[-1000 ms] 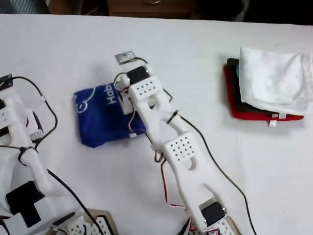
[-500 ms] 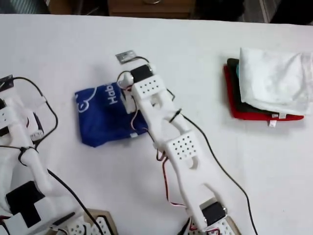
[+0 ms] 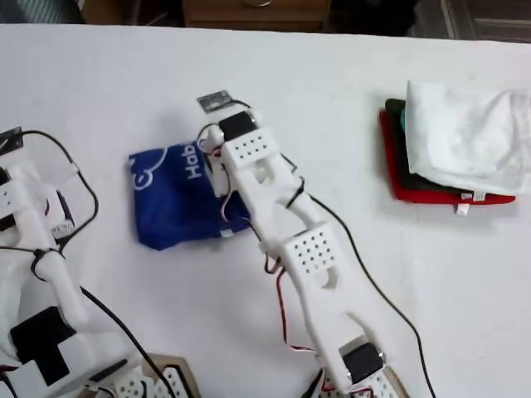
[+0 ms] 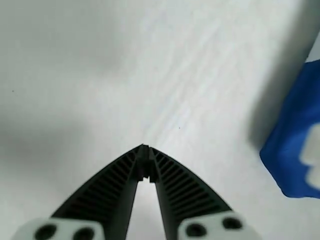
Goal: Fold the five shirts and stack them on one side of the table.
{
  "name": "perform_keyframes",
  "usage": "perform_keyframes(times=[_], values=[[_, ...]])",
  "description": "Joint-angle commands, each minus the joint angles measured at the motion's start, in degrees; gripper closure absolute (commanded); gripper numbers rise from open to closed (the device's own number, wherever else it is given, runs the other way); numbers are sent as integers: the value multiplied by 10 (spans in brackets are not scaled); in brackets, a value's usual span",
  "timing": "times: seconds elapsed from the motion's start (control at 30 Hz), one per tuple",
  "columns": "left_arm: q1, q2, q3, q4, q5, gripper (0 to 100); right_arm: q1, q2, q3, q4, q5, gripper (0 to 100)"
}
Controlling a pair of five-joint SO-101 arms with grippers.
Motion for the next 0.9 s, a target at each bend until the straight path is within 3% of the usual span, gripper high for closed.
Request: perform_keyframes(times=[0.0, 0.23, 0.43, 0.87], values=[[-5, -22, -5, 3, -2, 973, -6, -5, 40, 14, 35, 972], [-5, -22, -1, 3, -2, 973, 77, -65, 37, 13, 44, 977], [-2, -20, -5, 2, -2, 973, 113, -218, 42, 13, 174, 978], [-2, -18, -1, -22, -1, 973, 153, -465, 153, 14, 271, 978]])
